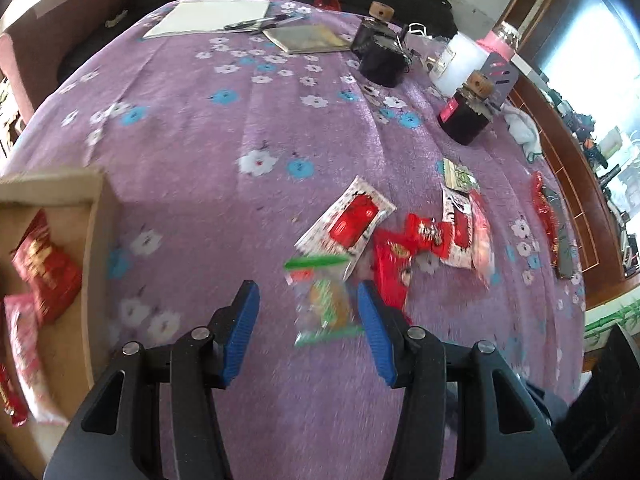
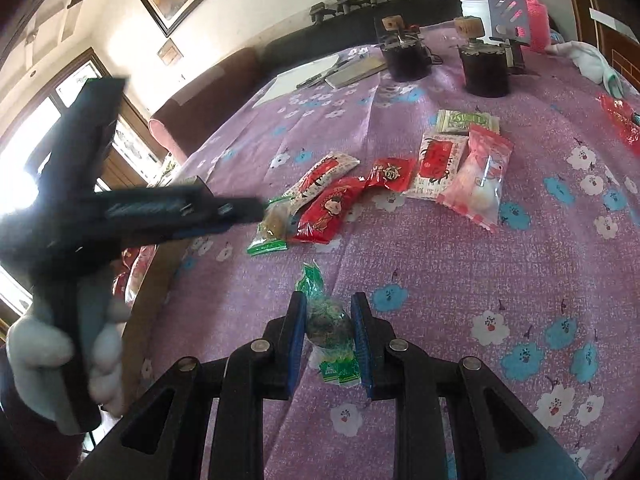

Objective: Organize snacks
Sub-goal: 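Grasp a green-wrapped candy with right tool while left tool grasps the green-label clear bag, then carry both snacks over the box and open both tools to drop them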

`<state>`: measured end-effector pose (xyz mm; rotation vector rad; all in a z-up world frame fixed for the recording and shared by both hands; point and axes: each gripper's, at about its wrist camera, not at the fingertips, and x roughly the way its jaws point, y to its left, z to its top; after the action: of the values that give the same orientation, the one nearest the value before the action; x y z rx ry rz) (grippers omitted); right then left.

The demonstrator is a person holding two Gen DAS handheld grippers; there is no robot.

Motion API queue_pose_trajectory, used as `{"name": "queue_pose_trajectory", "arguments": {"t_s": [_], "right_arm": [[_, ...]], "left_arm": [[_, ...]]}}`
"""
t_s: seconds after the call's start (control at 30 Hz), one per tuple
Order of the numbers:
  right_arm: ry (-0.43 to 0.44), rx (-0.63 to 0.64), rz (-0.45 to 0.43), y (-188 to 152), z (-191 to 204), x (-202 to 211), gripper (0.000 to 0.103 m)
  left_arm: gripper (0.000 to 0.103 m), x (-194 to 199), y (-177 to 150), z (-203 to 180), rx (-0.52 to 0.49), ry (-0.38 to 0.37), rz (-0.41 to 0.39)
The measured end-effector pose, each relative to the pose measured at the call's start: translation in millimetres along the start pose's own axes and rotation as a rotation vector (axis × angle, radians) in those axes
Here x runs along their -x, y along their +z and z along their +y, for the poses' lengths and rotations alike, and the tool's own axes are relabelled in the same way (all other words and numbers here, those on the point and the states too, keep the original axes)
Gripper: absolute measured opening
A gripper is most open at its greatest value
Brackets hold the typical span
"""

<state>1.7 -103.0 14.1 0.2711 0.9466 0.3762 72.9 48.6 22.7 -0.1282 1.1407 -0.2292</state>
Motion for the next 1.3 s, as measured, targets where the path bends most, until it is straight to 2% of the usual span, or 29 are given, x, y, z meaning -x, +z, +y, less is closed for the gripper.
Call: {"name": "queue_pose_trajectory", "arguments": {"t_s": [0.1, 0.17, 0.2, 0.23, 0.27, 0.43, 0.57, 0.73, 0.9, 0.97, 1.07, 1.17, 1.3], "right_arm": [[0.001, 0.001, 0.016, 0.0, -0.6, -1.5, 0.024], [0.005, 0.004, 0.022, 0.5, -1.4, -2.3, 0.024], [0.002, 0.009, 0.024, 2.7, -1.6, -4.5, 0.024], [-0.001, 0.013, 0.025, 3.4, -1.1, -5.3, 0.024], [0.001, 0.017, 0.026, 4.0, -0.6, -6.4, 0.024], [-0.009, 0.036, 0.013, 4.2, 1.3, -7.2, 0.023], [0.005, 0.046, -0.006, 2.4, 1.9, -4.2, 0.023], [-0.003, 0.050, -0.008, 0.5, 2.0, -5.7, 0.023], [0.019, 0.062, -0.014, -0.9, 12.3, -3.4, 0.023], [0.005, 0.087, -0.017, -1.6, 26.2, -1.9, 0.023], [0.035, 0.109, -0.013, -2.0, 51.7, 1.9, 0.023], [0.085, 0.186, 0.001, -3.3, 102.2, 4.1, 0.023], [0.139, 0.289, 0.051, -8.7, 162.1, -8.6, 0.023]], "left_arm": [[0.049, -11.9, -0.3, -7.7, -0.024, 0.020, 0.024], [0.048, -13.9, -2.5, -14.0, -0.058, 0.051, 0.014], [0.036, -15.1, -3.3, -16.6, -0.073, 0.064, 0.015], [0.029, -14.8, -4.6, -17.3, -0.080, 0.079, 0.016], [0.029, -12.9, -5.4, -16.3, -0.078, 0.083, 0.015], [0.029, 9.8, -11.8, -7.4, -0.041, 0.025, -0.013], [0.029, 52.4, -28.5, 5.2, -0.016, -0.053, -0.066], [0.030, 115.2, -63.3, 53.4, 0.055, -0.096, -0.160], [0.030, 152.5, -102.2, 125.0, 0.189, 0.009, -0.236], [0.030, 157.6, -117.5, 149.8, 0.239, 0.049, -0.247], [0.030, 155.6, -133.4, 179.6, 0.301, 0.083, -0.246], [0.030, 147.6, -139.9, 198.7, 0.350, 0.070, -0.233], [0.030, 135.1, -142.1, 207.7, 0.364, 0.064, -0.212]]}}
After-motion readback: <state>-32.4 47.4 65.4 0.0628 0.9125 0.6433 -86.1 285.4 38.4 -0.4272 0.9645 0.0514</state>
